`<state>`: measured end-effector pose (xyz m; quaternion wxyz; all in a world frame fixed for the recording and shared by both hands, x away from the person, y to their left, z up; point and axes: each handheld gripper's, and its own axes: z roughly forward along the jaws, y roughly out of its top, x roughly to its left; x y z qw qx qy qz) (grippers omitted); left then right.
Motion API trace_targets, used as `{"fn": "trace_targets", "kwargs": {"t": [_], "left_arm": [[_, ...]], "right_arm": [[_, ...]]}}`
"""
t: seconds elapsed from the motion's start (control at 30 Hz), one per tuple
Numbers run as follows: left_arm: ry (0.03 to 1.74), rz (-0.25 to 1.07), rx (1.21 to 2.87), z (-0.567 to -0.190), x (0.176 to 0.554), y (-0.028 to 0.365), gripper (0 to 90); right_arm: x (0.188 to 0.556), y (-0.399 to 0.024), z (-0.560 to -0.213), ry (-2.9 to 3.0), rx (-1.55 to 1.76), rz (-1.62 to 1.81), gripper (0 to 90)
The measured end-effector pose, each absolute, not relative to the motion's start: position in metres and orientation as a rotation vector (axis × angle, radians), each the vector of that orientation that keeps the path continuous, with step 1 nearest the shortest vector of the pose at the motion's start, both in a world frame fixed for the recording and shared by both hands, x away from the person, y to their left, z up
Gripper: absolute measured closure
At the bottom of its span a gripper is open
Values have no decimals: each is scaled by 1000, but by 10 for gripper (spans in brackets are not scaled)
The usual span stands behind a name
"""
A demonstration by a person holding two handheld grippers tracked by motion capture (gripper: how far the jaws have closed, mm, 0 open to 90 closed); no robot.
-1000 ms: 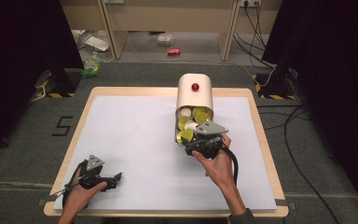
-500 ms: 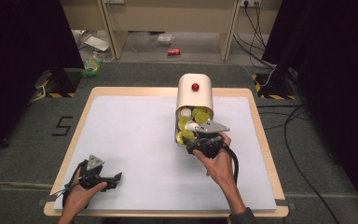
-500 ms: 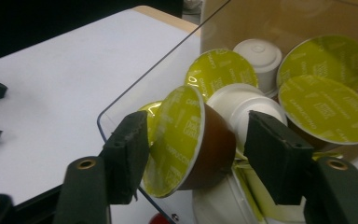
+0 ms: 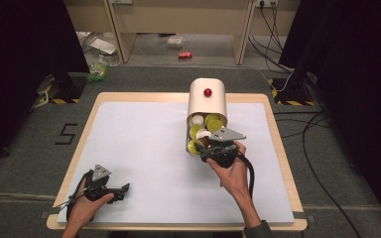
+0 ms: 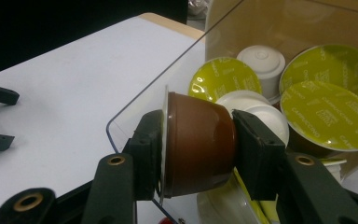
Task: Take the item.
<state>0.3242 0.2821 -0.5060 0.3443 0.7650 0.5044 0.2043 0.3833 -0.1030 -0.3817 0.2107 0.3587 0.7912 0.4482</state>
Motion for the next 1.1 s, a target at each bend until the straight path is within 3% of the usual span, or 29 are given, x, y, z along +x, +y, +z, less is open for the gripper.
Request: {"fn": "trace_targets", "kwargs": {"t": [1.1], "left_arm": [[1310, 531, 1988, -506, 324, 282, 28]], "right_arm": [[375, -144, -356, 2005, 1026, 1297, 556]]}}
